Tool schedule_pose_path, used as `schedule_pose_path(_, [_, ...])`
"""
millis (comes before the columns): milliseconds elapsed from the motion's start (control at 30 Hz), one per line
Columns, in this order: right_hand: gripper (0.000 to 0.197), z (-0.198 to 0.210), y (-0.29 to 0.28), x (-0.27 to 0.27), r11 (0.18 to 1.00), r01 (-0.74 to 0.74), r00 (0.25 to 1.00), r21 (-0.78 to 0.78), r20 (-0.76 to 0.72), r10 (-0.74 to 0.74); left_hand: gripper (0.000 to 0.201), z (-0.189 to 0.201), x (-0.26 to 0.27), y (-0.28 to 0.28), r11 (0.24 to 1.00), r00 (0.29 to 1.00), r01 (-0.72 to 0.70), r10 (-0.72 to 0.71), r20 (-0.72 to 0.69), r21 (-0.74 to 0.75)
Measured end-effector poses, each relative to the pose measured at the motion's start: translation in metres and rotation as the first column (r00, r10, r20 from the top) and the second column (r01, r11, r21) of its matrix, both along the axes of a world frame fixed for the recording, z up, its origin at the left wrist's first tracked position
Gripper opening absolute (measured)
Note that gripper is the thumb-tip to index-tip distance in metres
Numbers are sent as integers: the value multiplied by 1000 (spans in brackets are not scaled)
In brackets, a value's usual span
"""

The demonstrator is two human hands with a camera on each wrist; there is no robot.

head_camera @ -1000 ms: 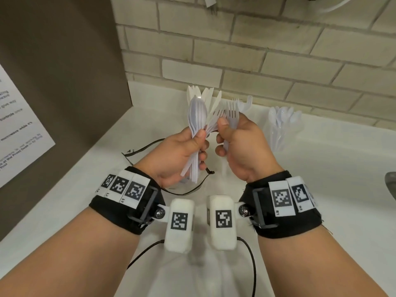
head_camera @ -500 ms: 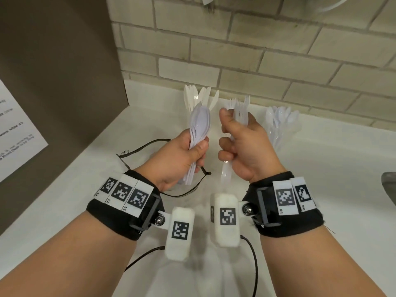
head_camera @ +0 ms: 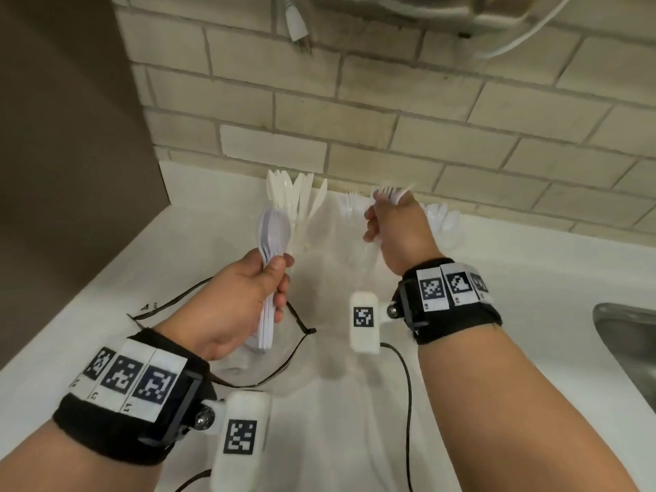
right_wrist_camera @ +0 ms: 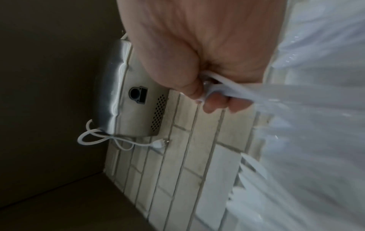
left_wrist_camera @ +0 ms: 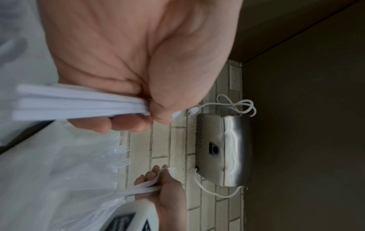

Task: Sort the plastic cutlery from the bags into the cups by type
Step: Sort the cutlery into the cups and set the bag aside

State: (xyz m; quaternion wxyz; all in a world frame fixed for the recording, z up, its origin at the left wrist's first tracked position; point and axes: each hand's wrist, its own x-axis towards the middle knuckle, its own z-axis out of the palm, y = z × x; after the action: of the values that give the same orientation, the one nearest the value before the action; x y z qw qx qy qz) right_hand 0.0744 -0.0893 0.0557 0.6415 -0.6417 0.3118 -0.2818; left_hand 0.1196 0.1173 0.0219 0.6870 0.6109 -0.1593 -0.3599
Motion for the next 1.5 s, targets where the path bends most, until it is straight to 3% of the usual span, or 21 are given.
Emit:
schedule_pose_path(67, [13,11,-22,16,985,73,995,-158,83,-60,17,3,4,-4,1000,1000,0,0,-13,-4])
schedule_pose_path(233, [8,12,-55,56,946,180,951,-270,292,-98,17,4,11,-13,1000,999,2,-3,-37,-27])
schedule_pose_path(433, [12,-40,-81,81,949,127,984,-287,154,-85,18,-1,17,-21,1000,1000,1,-1,-26,-11])
schedule_pose_path(633, [38,-34,-99,79,945,80,996,-318,53,-67,17,-8,20,-23,1000,998,-20,19,-58,-14])
schedule_pose_path(833, [23,-47,-85,74,886,-47,995,-461,-104,-2,17,-10,15,-30,1000,997,-11,10,-73,-9])
schedule_pose_path(1033, [13,-26,-63,63,873,79,996,-482,70,-51,19,-8,12,-30,1000,999,12,-13,-49,-5])
schedule_pose_path(1100, [10,-10,-43,49,880,11,998,-475,56,17,20,-7,10,-31,1000,999,30,-30,-22,5])
schedule_pose_path(1200, [6,11,-2,16,913,-263,964,-313,-51,261,20,-7,4,-33,997,996,76,-77,46,23])
schedule_pose_path(1300, [42,16,26,-18,833,-497,865,-242,-210,455,20,-6,-4,-34,982,967,150,-170,189,116])
schedule_pose_path(1367, [44,13,35,-33,795,-549,830,-257,-280,482,25,-6,-10,-34,956,920,209,-264,289,206])
schedule_pose_path(1500, [26,4,37,-50,815,-526,833,-242,-340,436,24,-4,-24,-33,886,787,344,-453,420,311])
